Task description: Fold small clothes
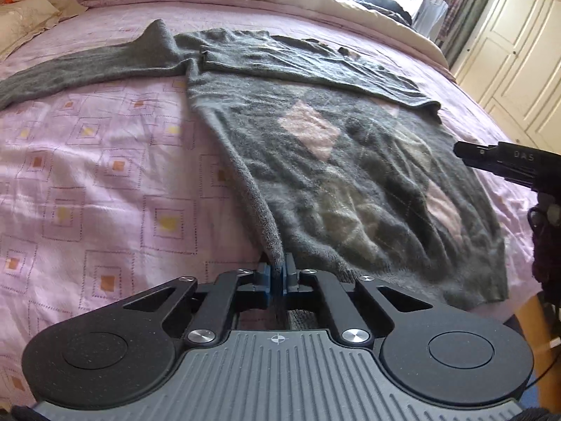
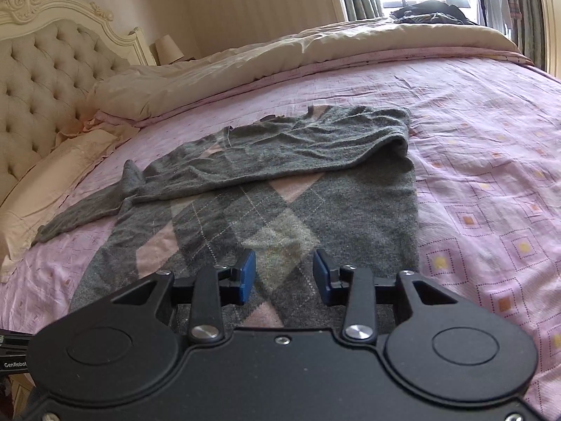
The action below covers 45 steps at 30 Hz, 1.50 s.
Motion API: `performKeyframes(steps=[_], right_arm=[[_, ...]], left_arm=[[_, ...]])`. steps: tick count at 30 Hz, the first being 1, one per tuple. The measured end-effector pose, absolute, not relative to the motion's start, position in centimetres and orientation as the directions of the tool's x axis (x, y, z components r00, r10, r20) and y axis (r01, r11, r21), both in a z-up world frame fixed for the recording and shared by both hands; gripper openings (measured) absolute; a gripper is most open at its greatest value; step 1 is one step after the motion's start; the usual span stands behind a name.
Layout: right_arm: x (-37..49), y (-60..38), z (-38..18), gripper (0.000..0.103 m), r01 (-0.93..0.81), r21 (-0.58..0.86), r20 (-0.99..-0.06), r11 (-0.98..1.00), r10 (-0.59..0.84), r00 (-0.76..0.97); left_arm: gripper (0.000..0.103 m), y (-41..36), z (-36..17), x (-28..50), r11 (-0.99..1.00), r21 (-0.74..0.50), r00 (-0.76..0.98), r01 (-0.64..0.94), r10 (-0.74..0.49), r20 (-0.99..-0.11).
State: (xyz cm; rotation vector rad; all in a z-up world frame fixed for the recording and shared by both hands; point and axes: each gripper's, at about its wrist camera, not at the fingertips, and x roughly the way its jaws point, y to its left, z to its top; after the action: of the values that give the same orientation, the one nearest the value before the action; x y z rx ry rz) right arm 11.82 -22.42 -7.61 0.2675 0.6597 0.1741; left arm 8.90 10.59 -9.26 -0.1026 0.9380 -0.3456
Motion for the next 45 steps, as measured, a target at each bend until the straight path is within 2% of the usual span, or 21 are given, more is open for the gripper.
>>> performKeyframes(steps=[2, 5, 8, 10, 12, 15, 18, 25, 31, 40, 41, 42, 43, 45], right_arm=[[12.1, -21.5, -7.4, 0.048, -0.096, 0.280, -0.579, 0.955, 0.248, 0.777], [13.4, -19.8, -7.2, 0.055, -0.125, 0.270, -0.574, 0.955, 0.264, 0.775], [14.8, -18.1, -7.1, 0.057, -0.144, 0.261, -0.560, 0.955, 0.271, 0.783], [15.9, -17.0, -7.0, 0.060, -0.150, 0.253, -0.554, 0.956, 0.270, 0.787], [16.8, -16.1, -6.9, 0.065, -0.163, 0.258, -0.547, 0.952, 0.283, 0.788], [17.7, -14.9, -6.6, 0.068, -0.180, 0.253, -0.534, 0.951, 0.293, 0.793], [18.2, -13.9, -6.5, 0.074, -0.208, 0.254, -0.521, 0.945, 0.315, 0.793], [19.0, -13.0, -6.5, 0.074, -0.231, 0.260, -0.527, 0.938, 0.338, 0.780], [19.8, -12.6, -6.7, 0.074, -0.231, 0.271, -0.535, 0.934, 0.345, 0.771], [20.5, -12.1, -7.1, 0.074, -0.231, 0.279, -0.545, 0.932, 0.352, 0.761], [20.6, -12.1, -7.1, 0.074, -0.231, 0.280, -0.547, 0.932, 0.353, 0.759], [20.5, -12.2, -7.1, 0.074, -0.229, 0.282, -0.549, 0.932, 0.352, 0.758], [20.5, -12.3, -7.1, 0.074, -0.228, 0.284, -0.549, 0.931, 0.353, 0.758], [20.4, -12.6, -7.1, 0.074, -0.226, 0.289, -0.547, 0.930, 0.354, 0.759]], left_arm=[[0.005, 11.6, -9.5, 8.6, 0.939, -0.262, 0.533, 0.223, -0.342, -0.774], [0.008, 12.6, -9.2, 8.5, 0.935, -0.282, 0.529, 0.213, -0.353, -0.771], [0.048, 14.2, -8.0, 8.7, 0.945, -0.278, 0.591, 0.173, -0.325, -0.738], [0.056, 15.8, -6.8, 9.2, 0.948, -0.286, 0.650, 0.137, -0.304, -0.697], [0.076, 17.8, -5.6, 10.2, 0.956, -0.280, 0.705, 0.090, -0.260, -0.660], [0.081, 21.1, -4.4, 12.5, 0.969, -0.248, 0.754, 0.020, -0.177, -0.632], [0.081, 24.9, -4.3, 15.2, 0.967, -0.244, 0.771, -0.074, -0.100, -0.629], [0.081, 33.6, -6.2, 20.7, 0.886, -0.339, 0.753, -0.315, 0.017, -0.658], [0.081, 39.3, -7.7, 23.4, 0.813, -0.374, 0.734, -0.446, 0.094, -0.672], [0.078, 42.8, -9.0, 26.9, 0.760, -0.495, 0.797, -0.421, 0.051, -0.601], [0.058, 43.2, -9.2, 27.2, 0.743, -0.523, 0.804, -0.419, 0.035, -0.594], [0.021, 43.6, -9.4, 27.4, 0.723, -0.543, 0.802, -0.427, 0.025, -0.597], [0.004, 43.9, -9.5, 27.5, 0.706, -0.545, 0.791, -0.452, 0.034, -0.611], [0.006, 44.0, -9.0, 27.3, 0.706, -0.522, 0.782, -0.479, 0.074, -0.619]])
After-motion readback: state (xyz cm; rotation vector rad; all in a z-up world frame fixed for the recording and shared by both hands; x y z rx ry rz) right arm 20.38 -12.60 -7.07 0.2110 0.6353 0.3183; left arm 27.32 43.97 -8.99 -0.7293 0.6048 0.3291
